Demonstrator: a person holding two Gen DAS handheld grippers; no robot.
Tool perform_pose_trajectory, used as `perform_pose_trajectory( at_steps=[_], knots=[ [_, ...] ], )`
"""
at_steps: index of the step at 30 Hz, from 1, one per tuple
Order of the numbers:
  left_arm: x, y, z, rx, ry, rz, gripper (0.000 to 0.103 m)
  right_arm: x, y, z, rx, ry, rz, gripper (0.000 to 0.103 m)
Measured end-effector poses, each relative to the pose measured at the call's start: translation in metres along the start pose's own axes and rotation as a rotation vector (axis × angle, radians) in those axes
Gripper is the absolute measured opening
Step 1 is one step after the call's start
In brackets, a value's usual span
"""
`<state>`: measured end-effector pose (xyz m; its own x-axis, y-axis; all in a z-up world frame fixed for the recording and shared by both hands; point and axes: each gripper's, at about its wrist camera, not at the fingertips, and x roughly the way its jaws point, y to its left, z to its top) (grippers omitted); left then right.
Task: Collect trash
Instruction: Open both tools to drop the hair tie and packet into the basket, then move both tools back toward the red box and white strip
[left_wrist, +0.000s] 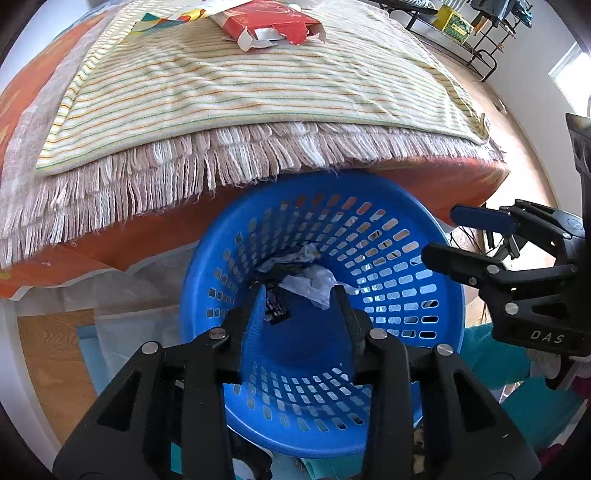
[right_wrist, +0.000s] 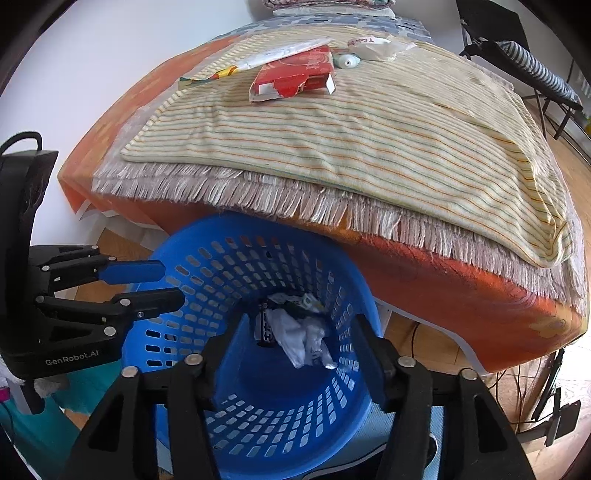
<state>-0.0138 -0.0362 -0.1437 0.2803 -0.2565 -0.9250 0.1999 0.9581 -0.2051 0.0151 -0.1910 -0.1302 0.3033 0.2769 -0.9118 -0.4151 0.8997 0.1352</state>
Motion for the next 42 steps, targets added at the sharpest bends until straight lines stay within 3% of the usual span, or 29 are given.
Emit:
perform_pose_trajectory(
  at_steps=[5,11,16,21,23,37,40,42],
  knots=[
    [0.004,0.0,-0.001,-0.005,0.001,0.003,0.043,-0.001,-0.002,0.002,0.008,-0.002,-0.003,0.065],
    [-0.002,0.005,0.004,-0.018,-0.012,0.007,0.043,-0.003,-0.003,0.003,0.015,-0.011,-0.009,0.069],
    [-0.011,0.009,0.01,-0.03,-0.044,0.014,0.043,-0.005,-0.007,0.006,0.033,-0.026,-0.018,0.079],
    [-0.023,0.01,0.021,-0.038,-0.085,0.016,0.043,-0.007,-0.01,0.011,0.047,-0.033,-0.025,0.08],
    [-0.028,0.01,0.026,-0.039,-0.106,0.017,0.043,-0.007,-0.01,0.013,0.049,-0.037,-0.025,0.086],
    [-0.07,0.014,0.093,-0.036,-0.251,0.04,0.043,-0.022,-0.018,0.042,0.062,-0.125,-0.027,0.09],
    [-0.076,0.015,0.109,-0.02,-0.269,0.046,0.055,-0.026,-0.023,0.054,0.077,-0.146,-0.024,0.09],
    [-0.079,0.017,0.121,-0.008,-0.285,0.067,0.055,-0.028,-0.028,0.063,0.089,-0.16,-0.019,0.09]
  ],
)
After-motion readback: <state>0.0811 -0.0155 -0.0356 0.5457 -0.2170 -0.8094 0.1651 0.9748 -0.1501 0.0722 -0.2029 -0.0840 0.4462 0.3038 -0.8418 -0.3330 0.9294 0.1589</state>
